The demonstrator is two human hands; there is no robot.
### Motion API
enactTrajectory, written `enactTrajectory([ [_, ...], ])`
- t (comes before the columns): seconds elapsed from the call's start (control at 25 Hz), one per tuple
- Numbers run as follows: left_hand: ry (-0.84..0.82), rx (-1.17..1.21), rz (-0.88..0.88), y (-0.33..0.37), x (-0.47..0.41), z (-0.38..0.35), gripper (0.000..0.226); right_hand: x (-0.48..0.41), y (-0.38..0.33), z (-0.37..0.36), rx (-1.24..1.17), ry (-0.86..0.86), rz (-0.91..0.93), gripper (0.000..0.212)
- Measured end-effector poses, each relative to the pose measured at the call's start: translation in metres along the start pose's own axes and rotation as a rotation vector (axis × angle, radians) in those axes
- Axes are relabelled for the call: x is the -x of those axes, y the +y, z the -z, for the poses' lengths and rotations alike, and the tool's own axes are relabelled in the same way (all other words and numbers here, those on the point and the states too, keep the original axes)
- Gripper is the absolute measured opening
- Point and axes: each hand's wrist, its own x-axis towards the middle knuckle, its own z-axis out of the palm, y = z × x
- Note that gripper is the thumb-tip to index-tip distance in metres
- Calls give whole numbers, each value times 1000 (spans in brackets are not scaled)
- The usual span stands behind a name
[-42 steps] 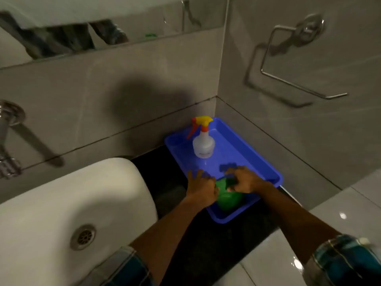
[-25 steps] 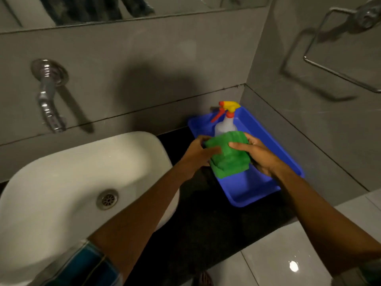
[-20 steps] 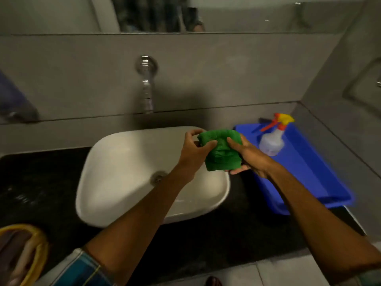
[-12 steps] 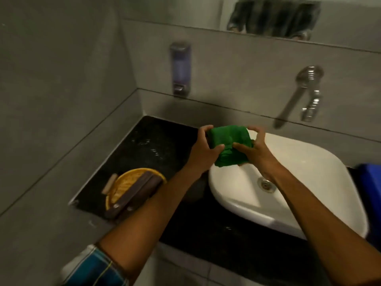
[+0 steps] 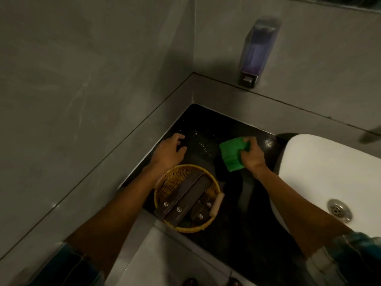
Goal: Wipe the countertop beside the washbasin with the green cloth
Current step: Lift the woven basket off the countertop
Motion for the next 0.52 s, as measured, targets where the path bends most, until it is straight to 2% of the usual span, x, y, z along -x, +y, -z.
enactTrajectory([
  [0.08,-44,-22,17,-13,5,-7,41,-7,8,-12,-8,-6,-49,40],
  [0.16,-55,-3,5,-11,0,-16,41,-8,18,-21,92,-53,-56,43],
  [0.28,-88,0,-47,2,-16,-28,41,-7,29,-22,603,-120,-48,56],
  [0.36,-82,-39,-88,9,-21,-32,40,-1,22,-22,744,-59,32,67],
  [0.4,-73,-71,-100,10,-20,-31,41,5,15,-23,706,-11,80,69],
  [0.44,-63,-116,-106,8,-19,-28,41,14,6,-24,608,21,115,60],
  [0.52,-71,-222,-103,-6,-11,-19,41,43,-4,-28,343,-16,94,27],
])
